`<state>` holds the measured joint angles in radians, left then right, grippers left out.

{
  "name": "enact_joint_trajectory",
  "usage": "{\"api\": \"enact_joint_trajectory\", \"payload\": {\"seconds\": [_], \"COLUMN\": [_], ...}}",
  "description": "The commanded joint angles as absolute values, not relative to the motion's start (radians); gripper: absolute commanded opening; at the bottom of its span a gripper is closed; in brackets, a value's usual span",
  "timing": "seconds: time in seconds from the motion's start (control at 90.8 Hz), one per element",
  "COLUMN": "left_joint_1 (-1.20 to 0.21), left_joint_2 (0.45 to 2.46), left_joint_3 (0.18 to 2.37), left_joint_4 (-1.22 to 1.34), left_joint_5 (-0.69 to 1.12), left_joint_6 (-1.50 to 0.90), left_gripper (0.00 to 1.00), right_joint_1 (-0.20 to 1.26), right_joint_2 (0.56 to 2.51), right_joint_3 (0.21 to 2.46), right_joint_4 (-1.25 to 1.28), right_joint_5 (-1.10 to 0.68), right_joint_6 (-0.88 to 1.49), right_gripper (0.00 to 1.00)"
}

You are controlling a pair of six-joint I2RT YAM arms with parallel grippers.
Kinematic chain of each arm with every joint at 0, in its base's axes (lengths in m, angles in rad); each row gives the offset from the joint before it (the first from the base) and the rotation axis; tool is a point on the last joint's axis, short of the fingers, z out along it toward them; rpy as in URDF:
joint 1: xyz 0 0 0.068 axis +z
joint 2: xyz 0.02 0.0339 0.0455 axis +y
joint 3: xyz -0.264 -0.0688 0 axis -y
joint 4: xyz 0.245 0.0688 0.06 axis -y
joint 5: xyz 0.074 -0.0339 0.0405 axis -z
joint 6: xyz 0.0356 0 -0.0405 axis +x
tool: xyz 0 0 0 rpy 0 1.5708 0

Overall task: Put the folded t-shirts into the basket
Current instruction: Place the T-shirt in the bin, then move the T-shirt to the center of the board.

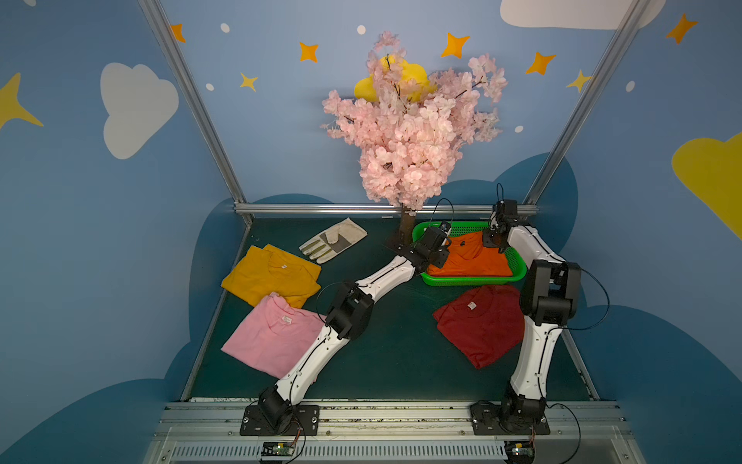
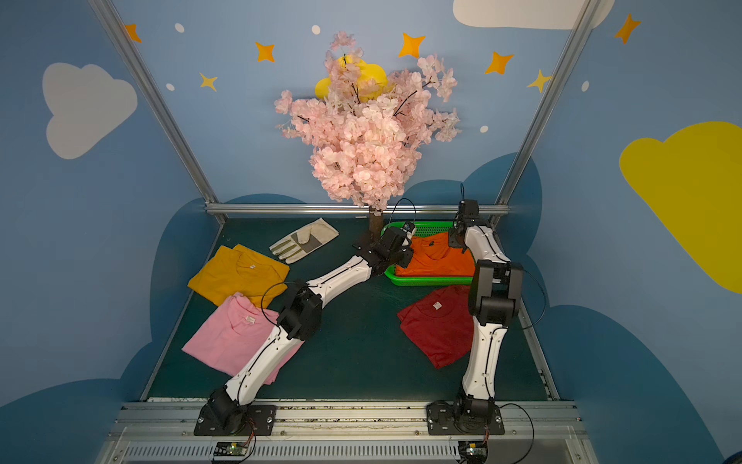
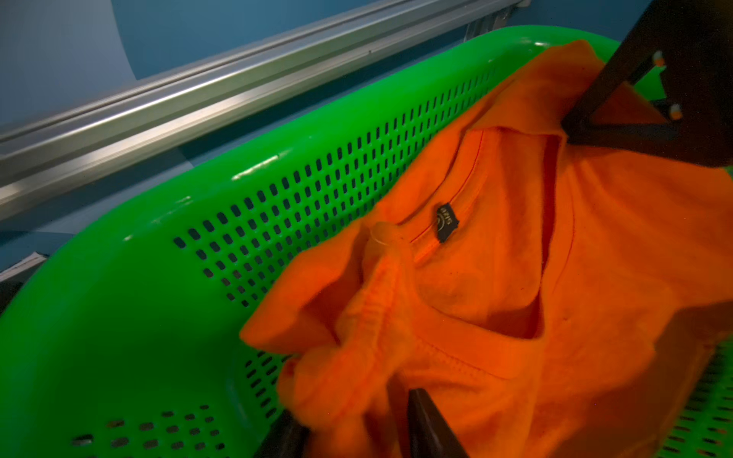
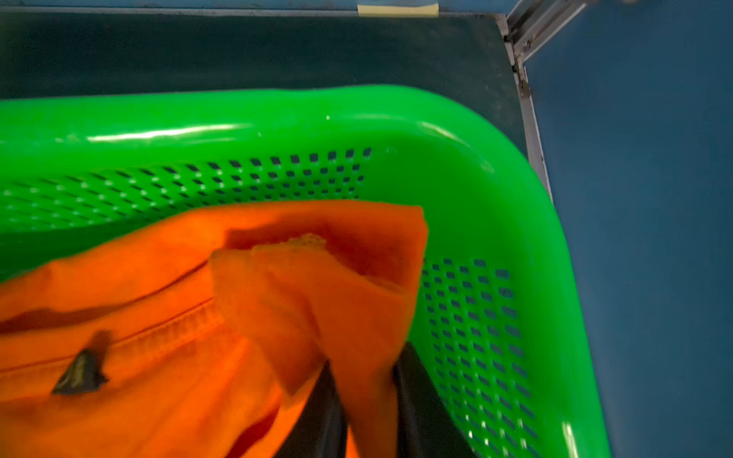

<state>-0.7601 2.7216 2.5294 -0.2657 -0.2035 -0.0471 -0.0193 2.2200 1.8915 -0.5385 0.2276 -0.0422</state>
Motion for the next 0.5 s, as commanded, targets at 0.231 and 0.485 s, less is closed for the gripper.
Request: {"api": "enact_joint_trajectory", "payload": {"seconds": [0.231, 0.485], "left_joint_1": [-0.76, -0.766], "left_joint_2": [2.633, 2.381], "left_joint_3": [2.539, 2.27], "left_joint_4": [-0.295, -0.383], "left_joint_5": [-0.245, -0.147], "left_joint_6": [0.02, -0.05], "left_gripper": [0.72, 0.79], "right_joint_1": [0.02, 0.061], "right_joint_2": [2.205, 1.982], "right_joint_3": [1.955, 1.773], "right_joint_4": [-0.599, -0.705], "right_joint_5": [0.365, 0.337], "right_joint_6": [-0.041, 0.011], "right_gripper": [0.47, 0.54]}}
